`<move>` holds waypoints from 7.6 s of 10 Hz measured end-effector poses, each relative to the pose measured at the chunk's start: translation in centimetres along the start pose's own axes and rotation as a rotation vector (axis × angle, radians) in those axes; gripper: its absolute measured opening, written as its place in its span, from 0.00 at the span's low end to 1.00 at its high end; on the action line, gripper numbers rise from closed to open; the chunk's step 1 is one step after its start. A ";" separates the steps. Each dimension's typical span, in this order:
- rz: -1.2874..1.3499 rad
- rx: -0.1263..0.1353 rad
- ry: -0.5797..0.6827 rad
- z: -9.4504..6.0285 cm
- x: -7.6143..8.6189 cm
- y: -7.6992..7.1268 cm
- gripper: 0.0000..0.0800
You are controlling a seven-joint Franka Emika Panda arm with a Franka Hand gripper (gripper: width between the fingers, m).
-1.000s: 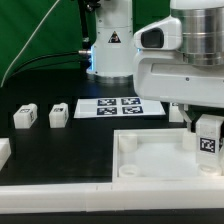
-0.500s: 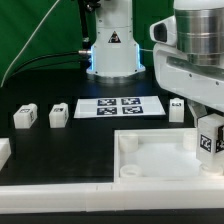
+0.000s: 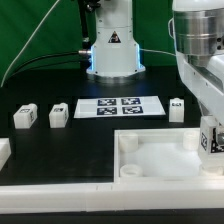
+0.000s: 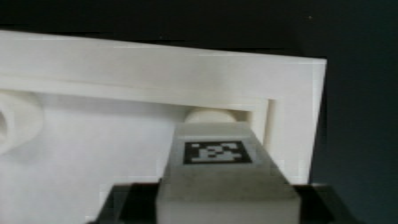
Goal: Assemble one leg
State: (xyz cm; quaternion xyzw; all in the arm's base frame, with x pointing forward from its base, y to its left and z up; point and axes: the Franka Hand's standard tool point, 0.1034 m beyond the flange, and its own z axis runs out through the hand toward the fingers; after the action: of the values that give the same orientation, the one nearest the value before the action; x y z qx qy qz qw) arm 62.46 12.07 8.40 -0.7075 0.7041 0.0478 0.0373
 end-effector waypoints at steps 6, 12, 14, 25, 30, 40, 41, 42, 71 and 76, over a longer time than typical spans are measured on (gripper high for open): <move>-0.375 -0.017 -0.001 0.3 -0.1 0.3 0.81; -1.045 -0.036 -0.015 0.6 -0.3 0.7 0.81; -1.233 -0.044 -0.008 0.6 -0.2 0.7 0.81; -1.491 -0.051 -0.003 0.5 0.2 0.7 0.37; -1.319 -0.048 -0.002 0.6 0.2 0.7 0.37; -0.255 -0.021 -0.010 0.8 -0.1 0.6 0.37; -0.179 -0.021 -0.009 0.8 -0.3 0.7 0.37; -0.205 -0.021 -0.009 0.8 -0.3 0.7 0.51; -1.323 -0.158 -0.012 1.6 0.3 2.1 0.36; -0.822 -0.119 -0.017 1.7 0.1 1.9 0.36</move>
Offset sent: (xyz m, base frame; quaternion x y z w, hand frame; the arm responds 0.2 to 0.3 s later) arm 0.0000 0.0000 0.0000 0.0000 0.0000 0.0000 1.0000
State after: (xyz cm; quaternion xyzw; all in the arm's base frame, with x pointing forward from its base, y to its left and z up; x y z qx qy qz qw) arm 60.57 12.12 6.74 -0.9302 0.3588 0.0757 0.0182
